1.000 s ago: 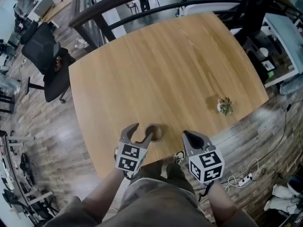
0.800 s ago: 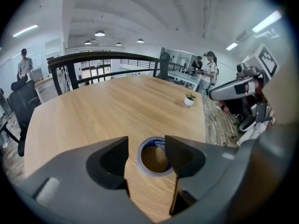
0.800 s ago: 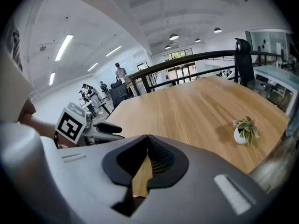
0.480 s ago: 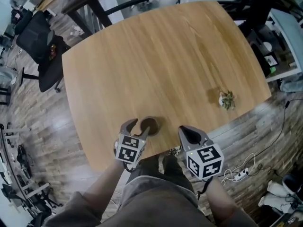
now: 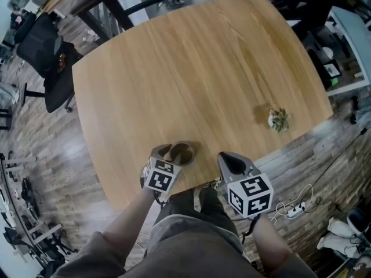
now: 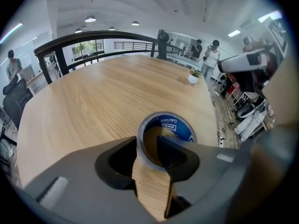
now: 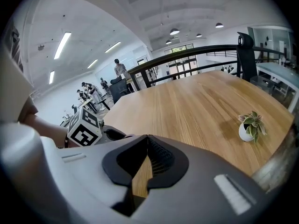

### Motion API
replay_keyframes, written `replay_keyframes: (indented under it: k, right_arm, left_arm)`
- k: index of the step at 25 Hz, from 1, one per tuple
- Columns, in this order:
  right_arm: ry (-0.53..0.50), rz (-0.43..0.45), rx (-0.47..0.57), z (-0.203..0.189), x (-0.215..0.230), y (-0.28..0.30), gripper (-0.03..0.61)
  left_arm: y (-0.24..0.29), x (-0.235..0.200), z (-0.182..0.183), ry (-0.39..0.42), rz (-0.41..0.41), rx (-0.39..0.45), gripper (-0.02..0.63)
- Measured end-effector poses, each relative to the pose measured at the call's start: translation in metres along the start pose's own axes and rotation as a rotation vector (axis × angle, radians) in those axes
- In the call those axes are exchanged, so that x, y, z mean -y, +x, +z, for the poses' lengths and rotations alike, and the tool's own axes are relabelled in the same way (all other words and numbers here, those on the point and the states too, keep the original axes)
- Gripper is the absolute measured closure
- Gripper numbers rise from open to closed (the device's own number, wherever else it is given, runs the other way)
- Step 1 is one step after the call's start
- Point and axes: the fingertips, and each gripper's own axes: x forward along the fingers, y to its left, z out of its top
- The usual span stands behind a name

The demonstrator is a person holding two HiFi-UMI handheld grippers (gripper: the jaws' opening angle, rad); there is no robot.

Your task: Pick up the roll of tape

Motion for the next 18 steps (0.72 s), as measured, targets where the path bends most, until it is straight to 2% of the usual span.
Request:
replay_keyframes:
  k: [4, 9, 13, 18]
  right_arm:
    - [0.008, -0.016, 0.002, -0.001, 0.003, -0.003, 0.568]
    - [0.027, -0.047, 0.036, 0.005, 0.01, -0.014, 0.568]
    - [0.027, -0.083, 0.103, 0.025, 0.013, -0.034, 0.568]
    - [0.019, -0.148, 0.207, 0.055, 0.018, -0.08, 0.568]
  left_arm:
    - [0.002, -0.004, 0.001, 0.02, 0.023, -0.019, 0.559]
    - [-0.004, 0.002, 0.008, 0.054, 0.011, -0.007, 0.56]
    - [-0.018, 0.012, 0.031, 0.09, -0.019, 0.049, 0.56]
    - [-0.034, 0.026, 0.079, 0.174, -0.034, 0.163, 0.56]
